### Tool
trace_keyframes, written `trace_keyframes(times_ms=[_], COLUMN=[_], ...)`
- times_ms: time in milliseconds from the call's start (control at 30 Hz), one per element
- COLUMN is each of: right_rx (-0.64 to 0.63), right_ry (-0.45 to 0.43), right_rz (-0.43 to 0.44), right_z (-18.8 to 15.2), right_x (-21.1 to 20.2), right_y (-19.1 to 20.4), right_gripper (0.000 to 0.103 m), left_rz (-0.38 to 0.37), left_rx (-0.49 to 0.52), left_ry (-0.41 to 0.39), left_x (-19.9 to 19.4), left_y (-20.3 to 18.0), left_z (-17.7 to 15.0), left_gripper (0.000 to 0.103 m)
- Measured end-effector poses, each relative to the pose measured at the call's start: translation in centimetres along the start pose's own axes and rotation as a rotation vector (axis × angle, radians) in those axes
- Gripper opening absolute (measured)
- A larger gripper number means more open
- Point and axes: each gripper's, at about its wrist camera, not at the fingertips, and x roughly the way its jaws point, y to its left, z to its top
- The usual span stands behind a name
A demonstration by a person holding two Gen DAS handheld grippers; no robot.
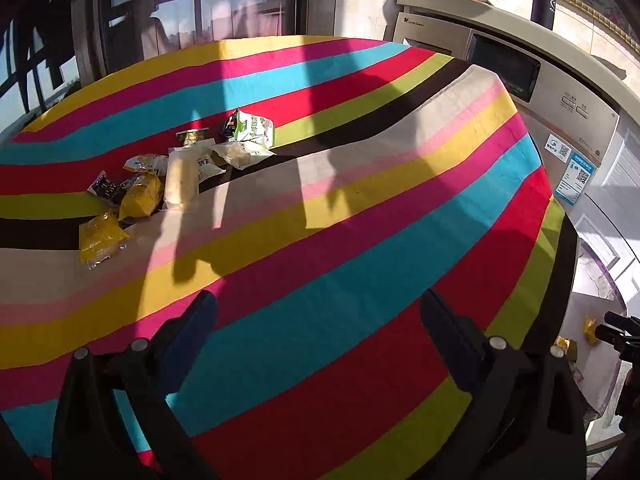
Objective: Organize snacks
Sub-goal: 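Open both tools to release the yellow packs into the box, then grasp the clear pastry bag with the right tool while the left grasps a yellow pack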
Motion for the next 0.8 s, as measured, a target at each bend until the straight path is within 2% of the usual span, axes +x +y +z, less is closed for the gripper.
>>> trace_keyframes(times_ms=[167,333,433,533,633,733,800], right_rx=[-0.155,-0.296,-0.379,-0.410,-0.377,-0.350,-0.300], right_ry=[-0.016,-0.012,0.000,0.023,0.054,0.062,0.076], right_rz=[0.072,0.169,0.203,0.241,0.303,0.317,0.372], right_z=[2.7,5.1,5.8,6.9,8.6,11.1,13.4], right_x=[1.3,3.7,5.6,8.0,10.7,13.4,15.1], right_y=[7.6,16.5,21.4,25.7,29.3,33.2,35.4], right_gripper=[0.086,0.087,0.087,0.087,0.087,0.087,0.087], left_rz=[0.115,0.147,0.100,0.080,0.059,0.044,0.042], left_rx=[-0.212,-0.359,-0.451,-0.477,-0.497,-0.512,-0.515], left_ry=[0.010,0.004,0.000,-0.026,-0.048,-0.062,-0.065], left_x=[1.0,1.6,1.6,1.2,0.9,0.8,0.8], left_y=[8.7,13.2,14.7,15.1,15.3,15.3,15.2], left_z=[-2.3,-3.4,-4.2,-4.7,-5.0,-5.2,-5.2], left_gripper=[0.101,0.101,0.101,0.101,0.101,0.101,0.101])
